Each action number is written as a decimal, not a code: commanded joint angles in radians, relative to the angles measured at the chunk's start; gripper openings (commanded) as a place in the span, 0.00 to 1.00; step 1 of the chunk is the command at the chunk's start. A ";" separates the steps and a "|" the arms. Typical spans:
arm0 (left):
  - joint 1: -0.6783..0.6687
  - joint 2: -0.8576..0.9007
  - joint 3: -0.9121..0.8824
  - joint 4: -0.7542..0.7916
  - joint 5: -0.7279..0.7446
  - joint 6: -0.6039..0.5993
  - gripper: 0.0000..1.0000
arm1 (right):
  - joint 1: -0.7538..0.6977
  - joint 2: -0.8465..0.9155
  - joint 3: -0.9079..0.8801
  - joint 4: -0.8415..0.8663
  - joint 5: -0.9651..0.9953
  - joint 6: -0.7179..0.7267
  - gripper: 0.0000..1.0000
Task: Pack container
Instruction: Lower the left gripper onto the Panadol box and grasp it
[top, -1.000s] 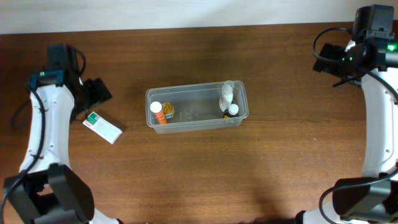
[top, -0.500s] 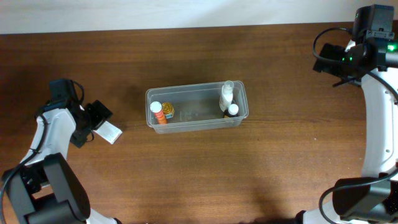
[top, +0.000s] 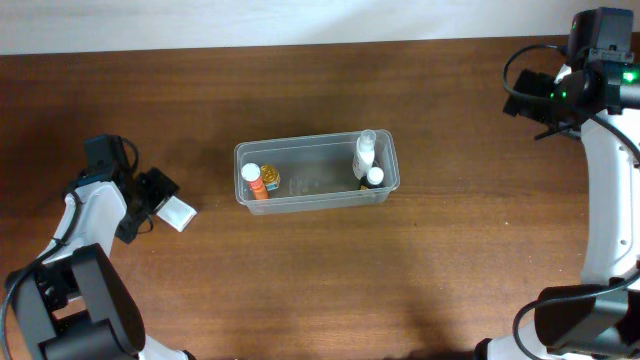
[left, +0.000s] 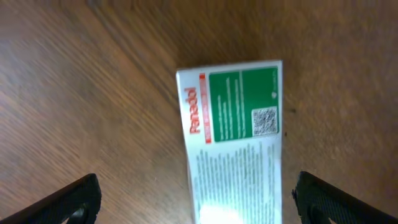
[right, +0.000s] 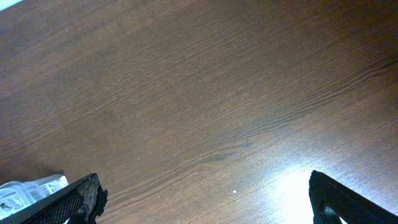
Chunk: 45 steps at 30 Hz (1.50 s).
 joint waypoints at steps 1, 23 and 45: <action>0.003 0.002 -0.007 0.028 -0.024 -0.013 0.99 | -0.004 -0.008 0.009 -0.001 0.009 0.012 0.98; 0.003 0.130 -0.007 -0.019 0.047 0.003 0.76 | -0.004 -0.008 0.009 -0.001 0.009 0.012 0.98; 0.003 0.129 0.202 -0.159 0.168 0.188 0.46 | -0.004 -0.008 0.009 0.000 0.009 0.012 0.98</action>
